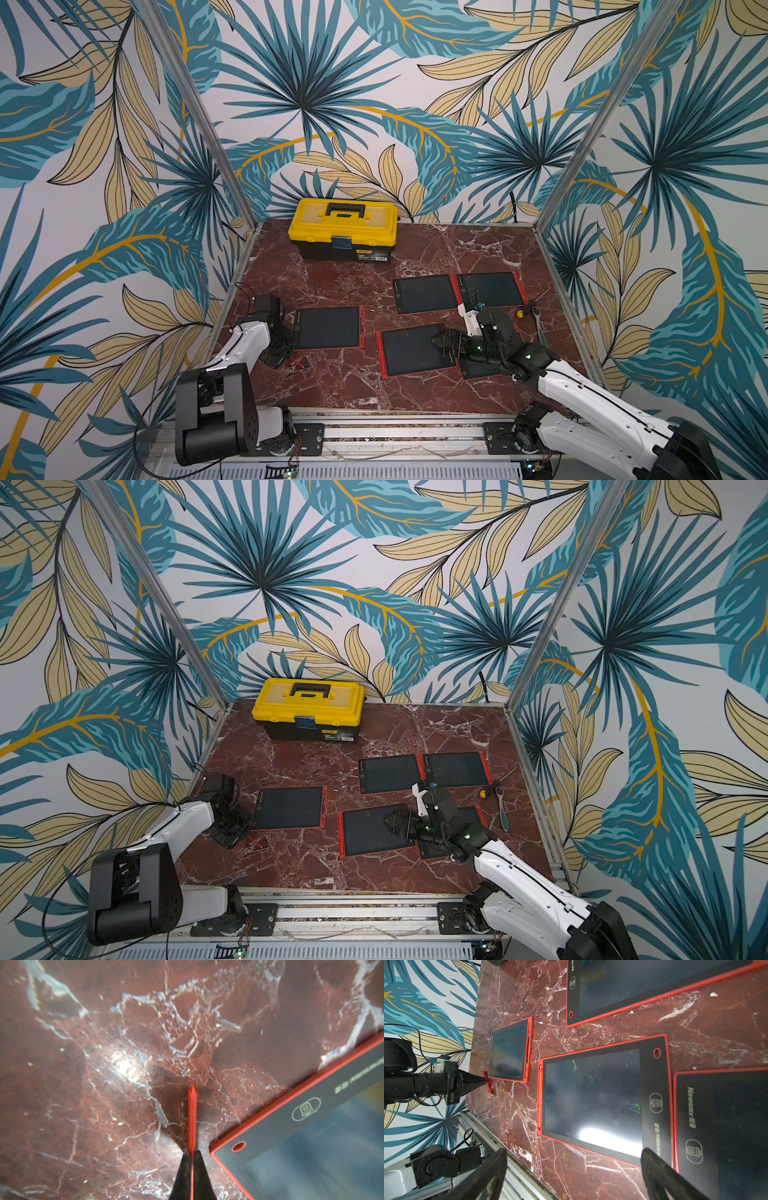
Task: Place the stylus back onto the writing tablet
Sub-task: Pick up the stylus from the center of the board.
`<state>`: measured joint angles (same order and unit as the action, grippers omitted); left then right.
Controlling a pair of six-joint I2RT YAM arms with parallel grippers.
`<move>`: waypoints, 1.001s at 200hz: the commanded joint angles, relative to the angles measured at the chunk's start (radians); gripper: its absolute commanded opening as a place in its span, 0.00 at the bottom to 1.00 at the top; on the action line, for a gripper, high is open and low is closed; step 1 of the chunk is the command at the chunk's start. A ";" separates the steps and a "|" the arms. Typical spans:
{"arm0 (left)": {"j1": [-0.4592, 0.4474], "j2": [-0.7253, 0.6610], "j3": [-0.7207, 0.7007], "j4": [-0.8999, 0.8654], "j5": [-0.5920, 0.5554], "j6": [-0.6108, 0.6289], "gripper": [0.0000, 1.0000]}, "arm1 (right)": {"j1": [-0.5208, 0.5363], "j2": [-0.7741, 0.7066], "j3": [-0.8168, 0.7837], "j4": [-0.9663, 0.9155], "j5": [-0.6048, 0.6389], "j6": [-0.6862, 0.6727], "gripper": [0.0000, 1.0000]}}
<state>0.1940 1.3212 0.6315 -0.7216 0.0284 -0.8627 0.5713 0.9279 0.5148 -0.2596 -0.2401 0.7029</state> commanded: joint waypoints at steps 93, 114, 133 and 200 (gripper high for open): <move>0.009 0.065 -0.086 0.056 0.007 0.002 0.09 | 0.005 -0.001 0.001 -0.001 -0.004 0.001 1.00; 0.009 0.073 -0.081 0.056 0.005 0.004 0.09 | 0.005 -0.002 0.001 -0.001 -0.003 0.000 1.00; 0.009 0.083 -0.073 0.058 0.007 0.006 0.06 | 0.005 -0.006 -0.002 -0.002 -0.001 0.000 1.00; 0.009 0.033 -0.009 0.003 -0.019 0.036 0.00 | 0.006 -0.021 0.048 -0.069 -0.008 -0.013 1.00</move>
<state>0.1947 1.3323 0.6296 -0.6937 0.0299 -0.8520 0.5713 0.9276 0.5224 -0.2775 -0.2405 0.7025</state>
